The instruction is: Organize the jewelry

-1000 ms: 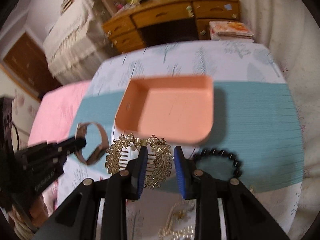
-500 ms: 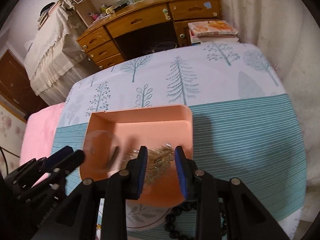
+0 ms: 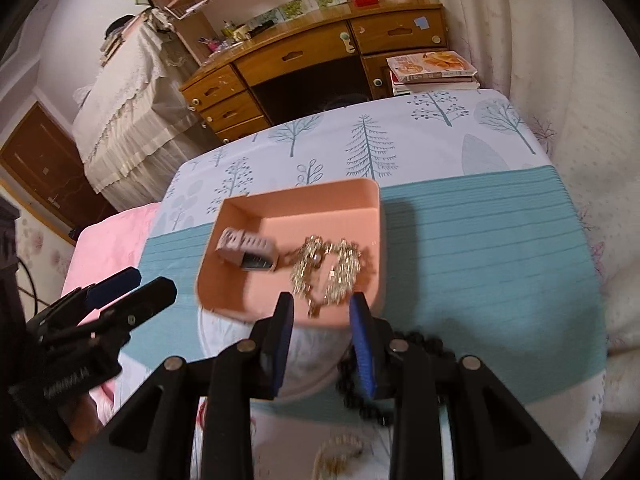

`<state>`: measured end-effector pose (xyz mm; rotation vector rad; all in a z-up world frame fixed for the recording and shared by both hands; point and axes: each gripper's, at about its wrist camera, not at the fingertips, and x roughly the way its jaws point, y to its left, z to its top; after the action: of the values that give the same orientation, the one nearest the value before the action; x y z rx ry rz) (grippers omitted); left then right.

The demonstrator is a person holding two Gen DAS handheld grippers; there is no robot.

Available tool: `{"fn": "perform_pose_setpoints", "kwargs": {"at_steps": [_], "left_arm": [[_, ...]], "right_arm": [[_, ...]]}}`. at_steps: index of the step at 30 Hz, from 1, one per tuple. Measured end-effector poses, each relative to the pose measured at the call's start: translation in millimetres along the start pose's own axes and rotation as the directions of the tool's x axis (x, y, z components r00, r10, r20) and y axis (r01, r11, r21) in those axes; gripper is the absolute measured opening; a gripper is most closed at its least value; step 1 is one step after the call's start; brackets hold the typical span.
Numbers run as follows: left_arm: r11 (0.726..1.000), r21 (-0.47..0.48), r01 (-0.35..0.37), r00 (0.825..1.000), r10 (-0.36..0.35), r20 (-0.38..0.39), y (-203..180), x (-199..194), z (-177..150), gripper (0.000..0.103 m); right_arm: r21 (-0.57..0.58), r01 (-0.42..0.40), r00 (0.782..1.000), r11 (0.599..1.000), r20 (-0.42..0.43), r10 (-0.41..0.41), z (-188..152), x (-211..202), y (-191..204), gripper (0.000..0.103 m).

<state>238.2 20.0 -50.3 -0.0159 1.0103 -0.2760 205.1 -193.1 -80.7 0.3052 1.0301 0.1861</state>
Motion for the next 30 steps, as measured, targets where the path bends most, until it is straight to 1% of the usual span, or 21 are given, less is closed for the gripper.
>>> {"fn": "perform_pose_setpoints", "kwargs": {"at_steps": [3,9,12,13,15,20,23,27,30], "left_arm": [[1.0,-0.017,0.012,1.0,-0.012,0.016,5,-18,-11,0.068],[1.0,-0.025,0.001,0.998,0.001,0.062,8,-50,-31,0.068],[1.0,-0.009,-0.01,0.996,0.011,0.089,6,-66,-43,0.069],[1.0,-0.004,-0.013,0.995,0.014,0.097,4,-72,-47,0.07],[1.0,0.002,-0.019,0.994,0.019,0.11,2,-83,-55,0.079],[0.999,0.025,-0.037,0.986,0.032,0.161,-7,-108,-72,0.08],[0.999,0.044,-0.027,0.984,0.019,0.175,-16,-115,-80,0.08],[0.996,0.082,-0.015,0.983,-0.001,0.185,-33,-118,-95,0.087],[0.991,0.13,-0.029,0.982,0.004,0.189,-49,-112,-107,0.087]], "right_arm": [[-0.01,-0.015,1.0,1.0,0.022,0.016,-13,-20,1,0.029],[-0.031,-0.037,0.997,0.999,0.064,0.039,-39,-54,3,0.029],[-0.053,-0.041,0.995,0.998,0.083,0.046,-50,-69,6,0.029],[-0.06,-0.04,0.995,0.997,0.09,0.045,-53,-73,6,0.029],[-0.076,-0.041,0.994,0.996,0.101,0.049,-61,-82,7,0.029],[-0.086,-0.049,0.992,0.995,0.109,0.058,-77,-98,8,0.029],[-0.1,-0.024,0.992,0.995,0.123,0.037,-87,-107,8,0.029],[-0.088,-0.02,0.992,0.996,0.122,0.03,-99,-114,-1,0.029],[-0.067,0.002,0.991,0.998,0.131,0.007,-107,-116,-11,0.029]]}}
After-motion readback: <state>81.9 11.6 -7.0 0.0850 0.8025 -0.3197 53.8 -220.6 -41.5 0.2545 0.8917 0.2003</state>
